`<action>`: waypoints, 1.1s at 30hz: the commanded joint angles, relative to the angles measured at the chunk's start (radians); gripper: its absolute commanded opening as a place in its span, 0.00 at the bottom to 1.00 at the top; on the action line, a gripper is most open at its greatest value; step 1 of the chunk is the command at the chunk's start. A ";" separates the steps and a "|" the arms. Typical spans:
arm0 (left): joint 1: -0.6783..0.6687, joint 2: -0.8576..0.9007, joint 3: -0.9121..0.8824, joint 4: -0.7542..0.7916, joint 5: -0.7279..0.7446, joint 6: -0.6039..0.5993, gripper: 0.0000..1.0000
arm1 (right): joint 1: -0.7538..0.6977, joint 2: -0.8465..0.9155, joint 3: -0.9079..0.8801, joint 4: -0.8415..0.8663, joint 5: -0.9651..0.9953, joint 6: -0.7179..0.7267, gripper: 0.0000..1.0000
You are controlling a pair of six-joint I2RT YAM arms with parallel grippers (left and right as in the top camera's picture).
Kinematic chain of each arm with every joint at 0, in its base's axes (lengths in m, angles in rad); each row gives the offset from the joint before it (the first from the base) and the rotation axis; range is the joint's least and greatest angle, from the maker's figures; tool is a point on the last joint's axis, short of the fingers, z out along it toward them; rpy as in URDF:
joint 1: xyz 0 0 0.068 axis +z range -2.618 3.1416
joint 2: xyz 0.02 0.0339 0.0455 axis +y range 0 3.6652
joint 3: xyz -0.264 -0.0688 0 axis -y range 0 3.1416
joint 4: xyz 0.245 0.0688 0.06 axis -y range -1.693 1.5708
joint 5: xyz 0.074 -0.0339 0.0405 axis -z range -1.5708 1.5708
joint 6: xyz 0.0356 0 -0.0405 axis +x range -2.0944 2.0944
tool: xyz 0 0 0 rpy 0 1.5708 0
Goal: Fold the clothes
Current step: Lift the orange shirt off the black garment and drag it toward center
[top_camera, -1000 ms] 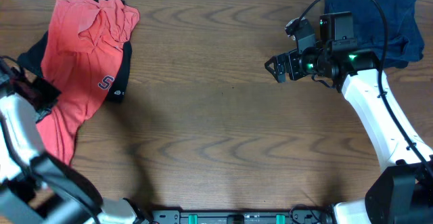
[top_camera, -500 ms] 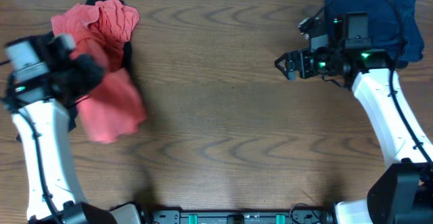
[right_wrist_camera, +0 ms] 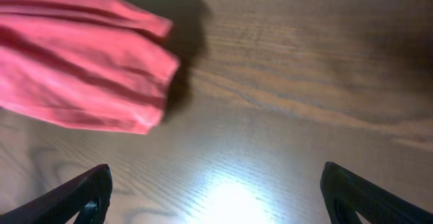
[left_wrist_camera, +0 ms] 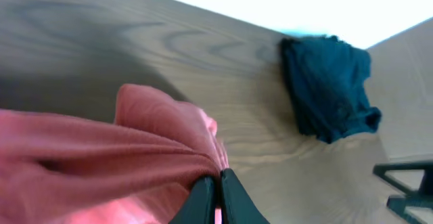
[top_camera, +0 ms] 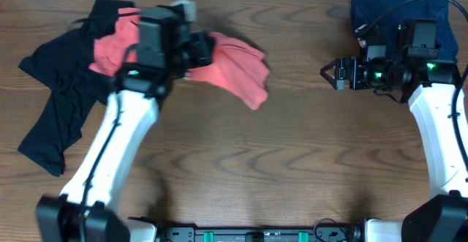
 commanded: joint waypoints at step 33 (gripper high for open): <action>-0.523 0.215 0.020 0.292 -0.135 -0.209 0.06 | -0.203 -0.017 0.019 -0.074 -0.012 0.012 0.96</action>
